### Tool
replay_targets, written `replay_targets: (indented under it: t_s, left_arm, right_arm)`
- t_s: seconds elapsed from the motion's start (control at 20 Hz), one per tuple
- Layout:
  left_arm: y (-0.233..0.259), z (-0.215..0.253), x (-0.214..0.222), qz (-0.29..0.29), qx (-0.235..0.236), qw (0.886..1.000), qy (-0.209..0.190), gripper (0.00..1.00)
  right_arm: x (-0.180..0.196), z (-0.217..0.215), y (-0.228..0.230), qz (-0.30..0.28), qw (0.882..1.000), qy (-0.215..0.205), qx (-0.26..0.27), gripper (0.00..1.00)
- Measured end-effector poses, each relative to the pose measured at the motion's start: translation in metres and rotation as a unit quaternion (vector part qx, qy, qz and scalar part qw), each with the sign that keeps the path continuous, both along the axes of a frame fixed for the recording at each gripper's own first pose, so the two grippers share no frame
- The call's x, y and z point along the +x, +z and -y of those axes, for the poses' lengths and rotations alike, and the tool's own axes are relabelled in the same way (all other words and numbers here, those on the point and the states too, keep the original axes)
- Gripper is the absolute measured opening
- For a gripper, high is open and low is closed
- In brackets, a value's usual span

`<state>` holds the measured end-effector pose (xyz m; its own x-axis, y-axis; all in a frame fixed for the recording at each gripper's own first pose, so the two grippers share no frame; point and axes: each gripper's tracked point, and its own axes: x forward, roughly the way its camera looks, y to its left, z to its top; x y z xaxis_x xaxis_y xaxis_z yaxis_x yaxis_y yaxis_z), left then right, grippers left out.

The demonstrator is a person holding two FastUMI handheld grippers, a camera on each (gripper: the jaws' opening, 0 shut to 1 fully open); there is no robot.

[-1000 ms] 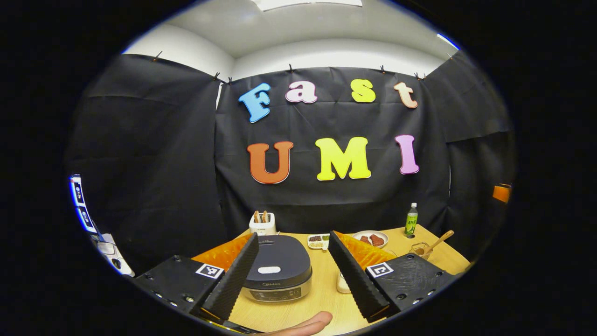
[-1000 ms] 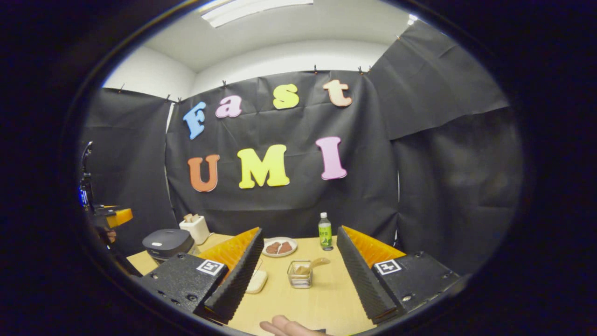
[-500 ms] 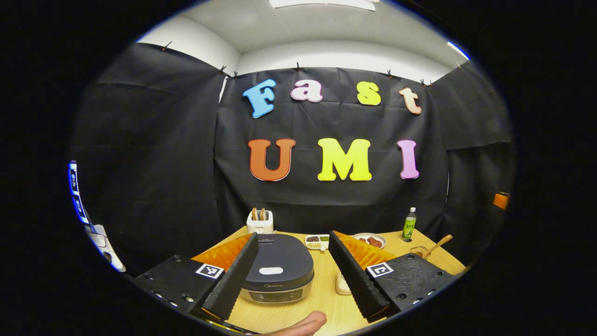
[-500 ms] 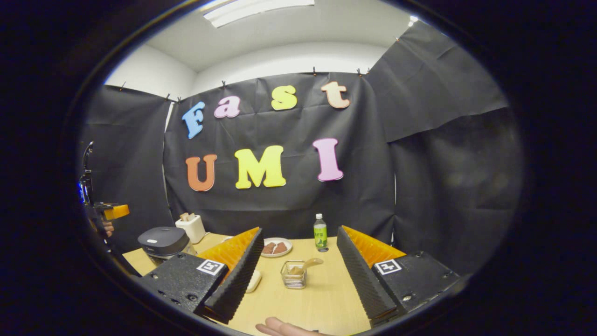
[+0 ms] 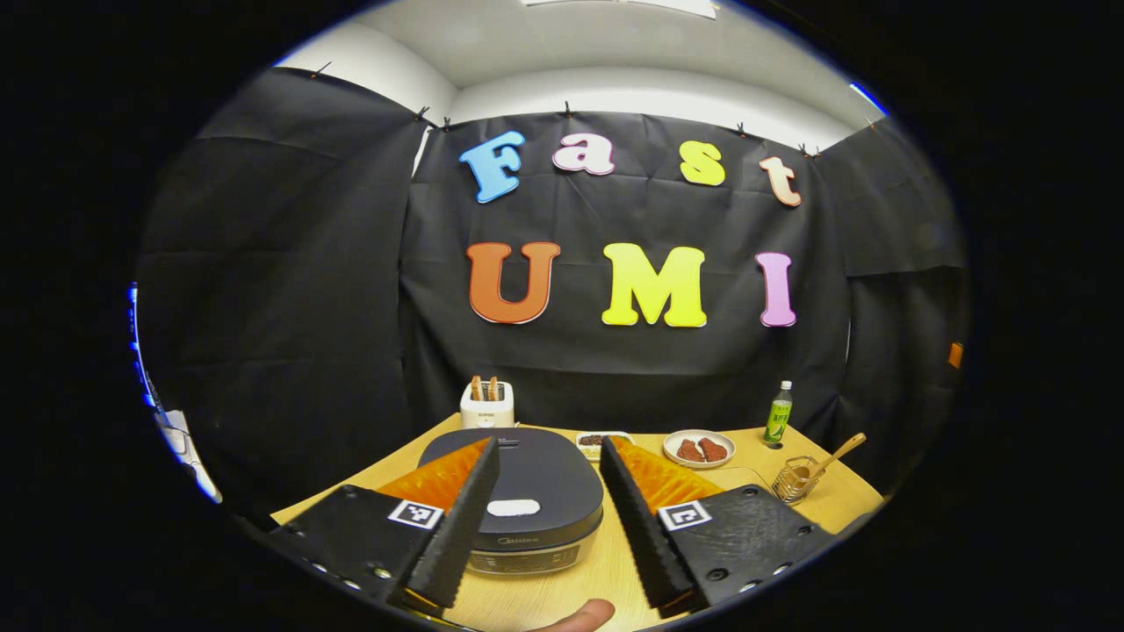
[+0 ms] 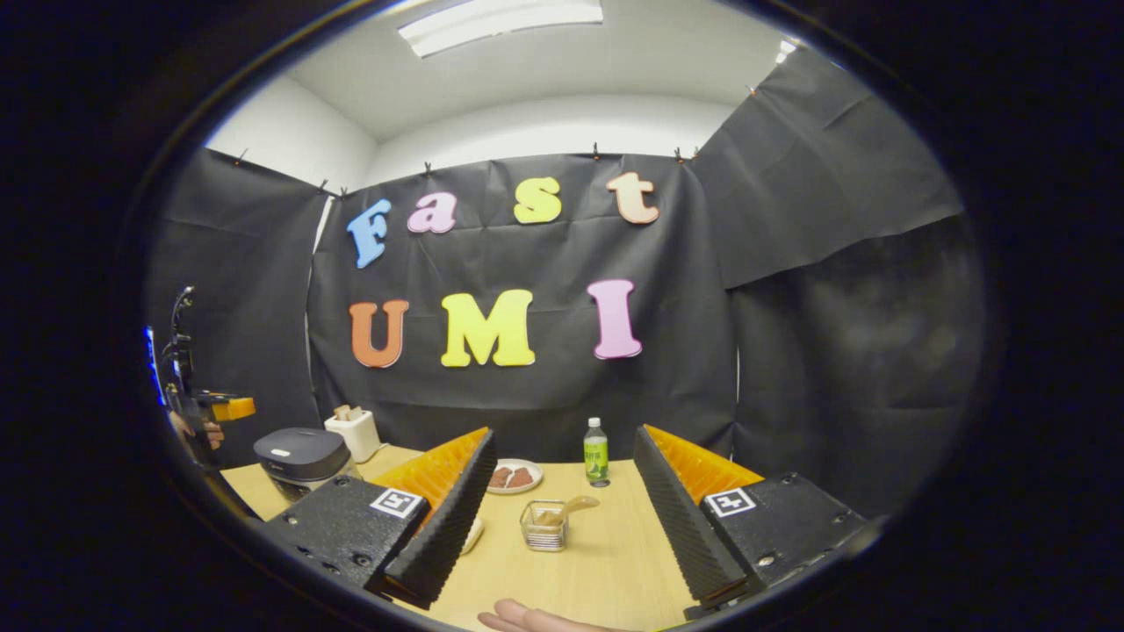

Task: Close the left gripper, press the button to open the rice cooker; take a wooden spoon from the chopstick holder with the right hand, scoop a spoonful of rice and pour it into the rice cooker, then put the wooden spoon back into the chopstick holder.

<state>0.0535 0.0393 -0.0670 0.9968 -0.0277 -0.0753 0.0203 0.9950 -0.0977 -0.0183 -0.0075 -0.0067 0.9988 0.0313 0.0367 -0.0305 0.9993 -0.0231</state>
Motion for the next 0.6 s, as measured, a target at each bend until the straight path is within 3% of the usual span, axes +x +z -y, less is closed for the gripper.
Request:
replay_targets:
  t_s: [0.05, 0.25, 0.4, 0.5, 0.6]
  left_arm:
    - [-0.004, -0.003, 0.005, -0.002, 0.004, 1.000, 0.004, 0.56]
    - [-0.025, 0.000, 0.020, -0.030, 0.003, 0.999, -0.012, 0.58]
    - [-0.056, -0.001, 0.027, -0.090, -0.002, 0.996, -0.017, 0.08]
    - [-0.071, -0.020, 0.038, -0.113, 0.008, 0.993, 0.015, 0.04]
    - [-0.089, -0.018, 0.040, -0.143, 0.004, 0.990, 0.017, 0.00]
  right_arm:
    - [-0.001, 0.000, -0.001, 0.000, 1.000, 0.001, -0.001, 1.00]
    - [0.001, -0.002, -0.001, -0.001, 1.000, 0.001, -0.007, 1.00]
    - [0.000, -0.005, -0.004, 0.000, 1.000, 0.007, -0.004, 1.00]
    - [0.001, -0.004, -0.011, -0.001, 1.000, 0.009, -0.007, 1.00]
    - [0.002, -0.005, -0.020, -0.010, 1.000, 0.012, -0.013, 1.00]
